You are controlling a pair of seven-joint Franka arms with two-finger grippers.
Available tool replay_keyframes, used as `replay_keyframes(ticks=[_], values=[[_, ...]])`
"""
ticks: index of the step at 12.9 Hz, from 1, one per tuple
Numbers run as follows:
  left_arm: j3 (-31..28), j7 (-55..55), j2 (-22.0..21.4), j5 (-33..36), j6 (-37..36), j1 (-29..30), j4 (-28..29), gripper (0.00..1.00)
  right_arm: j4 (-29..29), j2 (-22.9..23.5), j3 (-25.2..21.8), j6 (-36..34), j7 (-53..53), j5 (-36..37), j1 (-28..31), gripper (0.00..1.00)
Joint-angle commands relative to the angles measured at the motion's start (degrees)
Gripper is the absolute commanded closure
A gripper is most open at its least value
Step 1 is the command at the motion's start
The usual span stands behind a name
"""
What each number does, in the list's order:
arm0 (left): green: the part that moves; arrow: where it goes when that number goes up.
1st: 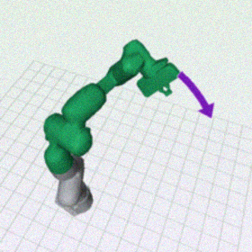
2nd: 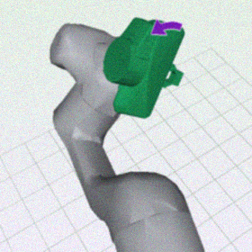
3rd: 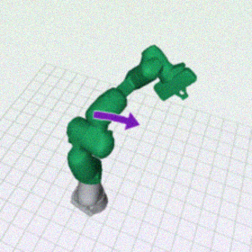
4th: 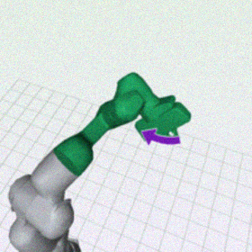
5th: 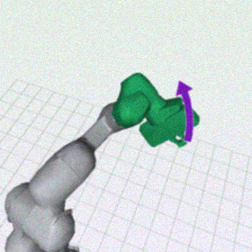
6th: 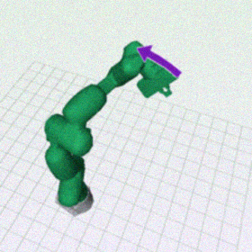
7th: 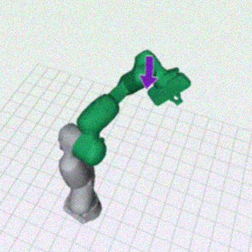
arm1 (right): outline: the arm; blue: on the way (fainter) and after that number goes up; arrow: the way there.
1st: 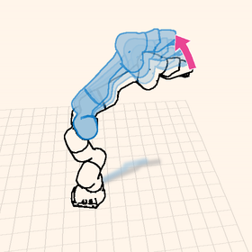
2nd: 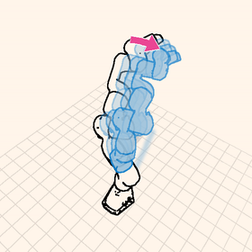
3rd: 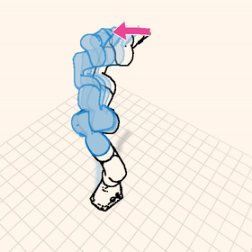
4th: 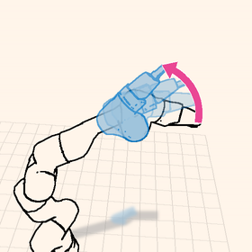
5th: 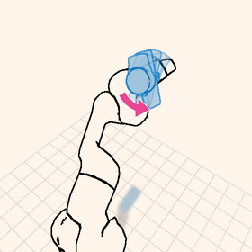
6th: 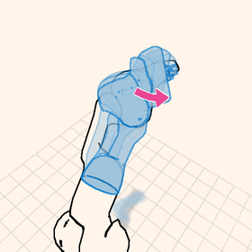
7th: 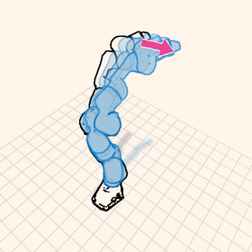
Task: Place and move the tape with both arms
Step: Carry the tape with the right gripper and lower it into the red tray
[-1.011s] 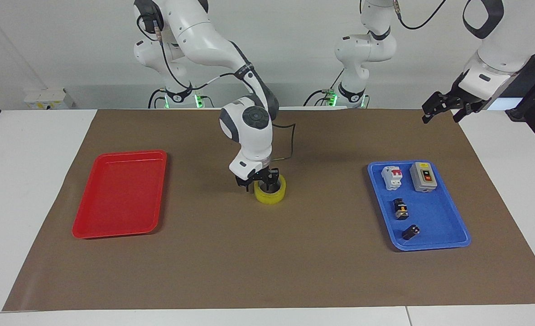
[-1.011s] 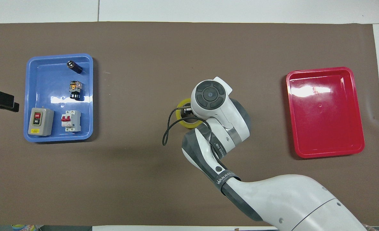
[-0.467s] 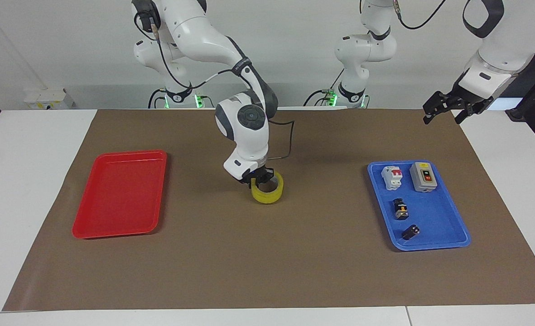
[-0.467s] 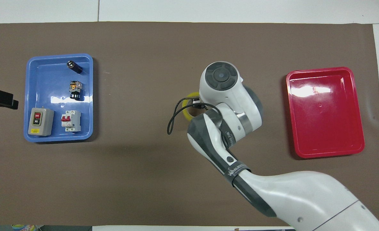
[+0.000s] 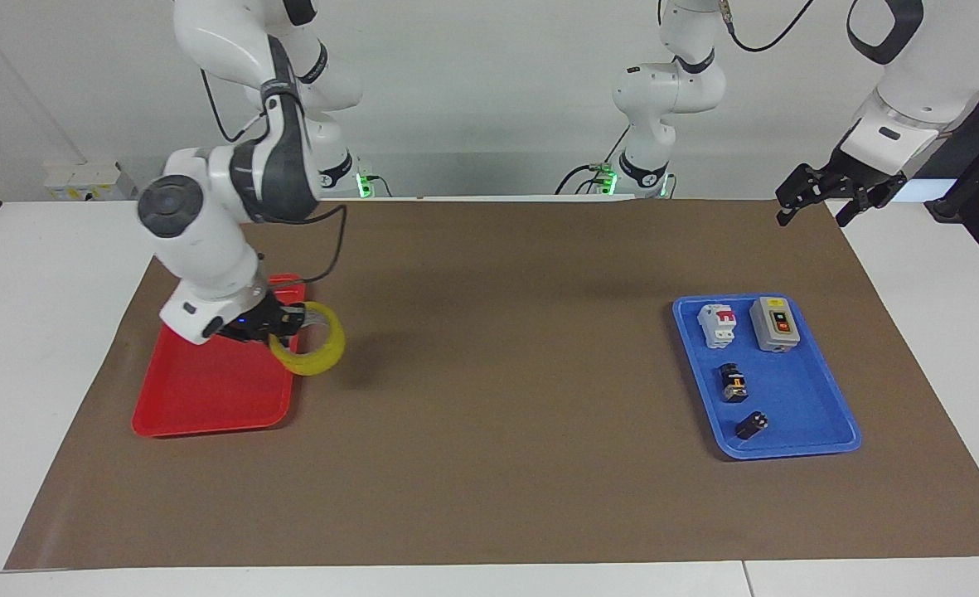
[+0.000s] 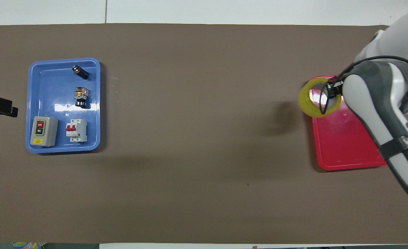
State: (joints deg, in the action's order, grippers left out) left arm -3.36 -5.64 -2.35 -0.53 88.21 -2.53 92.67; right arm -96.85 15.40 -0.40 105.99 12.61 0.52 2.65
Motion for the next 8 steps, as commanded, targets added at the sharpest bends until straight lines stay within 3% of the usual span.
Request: replay_keyframes(ticks=[1,4,8], values=[[0.3,1.2,-1.2,1.9,0.6,-0.3,1.1,0.00,-9.7,-3.1,1.3,8.8,9.4,-0.1,7.1,1.00],[0.5,1.2,-1.4,1.7,0.0,0.1,1.2,0.00,-18.9,-5.4,1.2,19.2,13.7,-0.1,9.8,1.00],[0.5,1.1,-1.4,1.6,0.1,-0.3,1.2,0.00,-23.8,-5.3,1.2,25.7,17.6,-0.1,11.1,1.00]])
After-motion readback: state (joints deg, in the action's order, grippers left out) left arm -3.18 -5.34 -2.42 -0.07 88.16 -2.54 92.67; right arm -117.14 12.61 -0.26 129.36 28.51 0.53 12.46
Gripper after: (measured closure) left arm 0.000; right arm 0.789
